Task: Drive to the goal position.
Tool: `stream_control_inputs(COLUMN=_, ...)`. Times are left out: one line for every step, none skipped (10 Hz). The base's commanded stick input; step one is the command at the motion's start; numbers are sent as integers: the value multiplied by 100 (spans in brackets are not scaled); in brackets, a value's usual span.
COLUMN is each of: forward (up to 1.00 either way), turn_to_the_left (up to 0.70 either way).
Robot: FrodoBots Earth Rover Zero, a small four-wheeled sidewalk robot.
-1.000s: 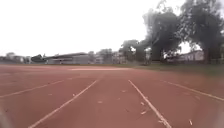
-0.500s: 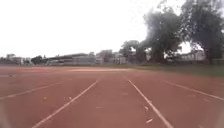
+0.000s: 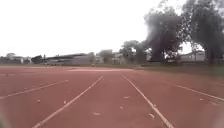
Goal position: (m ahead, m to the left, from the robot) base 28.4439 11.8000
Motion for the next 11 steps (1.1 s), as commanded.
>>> stream_control_inputs(forward=45, turn_to_the_left=0)
stream_control_inputs(forward=45, turn_to_the_left=0)
stream_control_inputs(forward=45, turn_to_the_left=0)
stream_control_inputs(forward=45, turn_to_the_left=0)
stream_control_inputs(forward=45, turn_to_the_left=0)
stream_control_inputs(forward=45, turn_to_the_left=0)
stream_control_inputs(forward=45, turn_to_the_left=0)
stream_control_inputs(forward=45, turn_to_the_left=0)
stream_control_inputs(forward=45, turn_to_the_left=0)
stream_control_inputs(forward=45, turn_to_the_left=0)
stream_control_inputs(forward=45, turn_to_the_left=0)
